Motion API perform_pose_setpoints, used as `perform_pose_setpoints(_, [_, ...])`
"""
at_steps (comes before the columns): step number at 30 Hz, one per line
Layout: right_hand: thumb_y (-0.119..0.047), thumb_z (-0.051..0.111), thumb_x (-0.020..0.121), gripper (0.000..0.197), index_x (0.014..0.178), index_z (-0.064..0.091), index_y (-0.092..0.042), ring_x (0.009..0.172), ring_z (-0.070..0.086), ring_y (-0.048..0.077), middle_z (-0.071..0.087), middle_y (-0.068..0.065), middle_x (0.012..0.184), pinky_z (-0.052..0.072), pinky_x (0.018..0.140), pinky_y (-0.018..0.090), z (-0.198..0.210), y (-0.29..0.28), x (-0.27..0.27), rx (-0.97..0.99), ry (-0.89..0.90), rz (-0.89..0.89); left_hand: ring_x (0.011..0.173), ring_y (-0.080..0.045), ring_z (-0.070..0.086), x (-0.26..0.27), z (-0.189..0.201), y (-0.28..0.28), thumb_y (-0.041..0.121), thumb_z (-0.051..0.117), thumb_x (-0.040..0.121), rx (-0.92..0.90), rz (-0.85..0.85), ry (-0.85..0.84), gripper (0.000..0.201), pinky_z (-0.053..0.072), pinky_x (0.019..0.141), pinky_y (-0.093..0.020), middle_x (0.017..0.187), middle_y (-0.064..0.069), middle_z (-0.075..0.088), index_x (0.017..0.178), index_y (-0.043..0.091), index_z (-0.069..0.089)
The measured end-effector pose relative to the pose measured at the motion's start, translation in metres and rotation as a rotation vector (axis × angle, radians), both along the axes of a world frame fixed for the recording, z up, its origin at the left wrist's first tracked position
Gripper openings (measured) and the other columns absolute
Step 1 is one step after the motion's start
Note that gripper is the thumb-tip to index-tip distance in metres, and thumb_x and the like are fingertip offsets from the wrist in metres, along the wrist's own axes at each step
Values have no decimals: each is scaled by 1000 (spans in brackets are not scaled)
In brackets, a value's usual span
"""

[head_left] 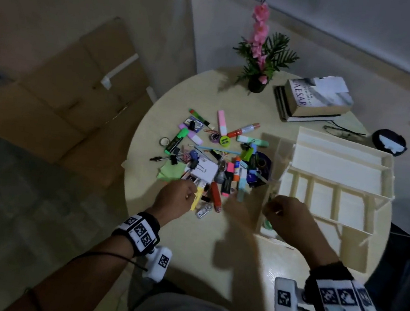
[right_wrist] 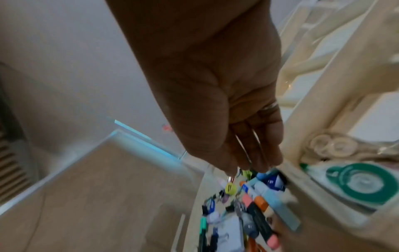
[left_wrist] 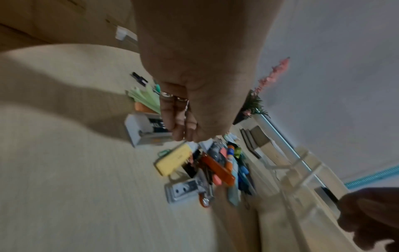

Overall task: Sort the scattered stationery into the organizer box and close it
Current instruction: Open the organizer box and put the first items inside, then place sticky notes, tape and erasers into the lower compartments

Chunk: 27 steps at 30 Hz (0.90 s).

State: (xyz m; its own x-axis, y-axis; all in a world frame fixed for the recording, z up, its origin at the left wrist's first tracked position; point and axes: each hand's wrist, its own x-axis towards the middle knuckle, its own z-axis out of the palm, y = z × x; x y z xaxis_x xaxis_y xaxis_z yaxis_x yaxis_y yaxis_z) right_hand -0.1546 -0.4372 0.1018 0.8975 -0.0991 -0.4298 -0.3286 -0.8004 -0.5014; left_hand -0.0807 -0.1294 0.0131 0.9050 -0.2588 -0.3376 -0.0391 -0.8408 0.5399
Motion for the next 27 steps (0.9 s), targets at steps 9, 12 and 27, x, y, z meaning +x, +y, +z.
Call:
perform_pose_setpoints(9, [-14,64,94,19,110,65,-4,95,65,39,68,19,105,55,80,45,-69,119,85,36,-112,60,90,-26,70,27,-18,62,25,68,92,36,204,-4,7,58,73,-37,97,-2,73,98,22,68])
perform_pose_setpoints(12, [-14,70,89,49,134,57,-1,116,55,43,58,23,128,47,100,50,-95,136,101,-80,-109,84,100,-28,67,40,-20,73,39,69,90,102,293,-40,32,57,80,-43,109,-6,69,112,16,67])
perform_pose_setpoints(27, [-40,70,95,62,146,53,-9,128,48,39,54,16,146,38,110,47,-104,158,126,-228,-126,213,112,-32,62,72,-29,63,66,72,79,187,283,54,65,50,93,-45,121,-9,64,119,14,65])
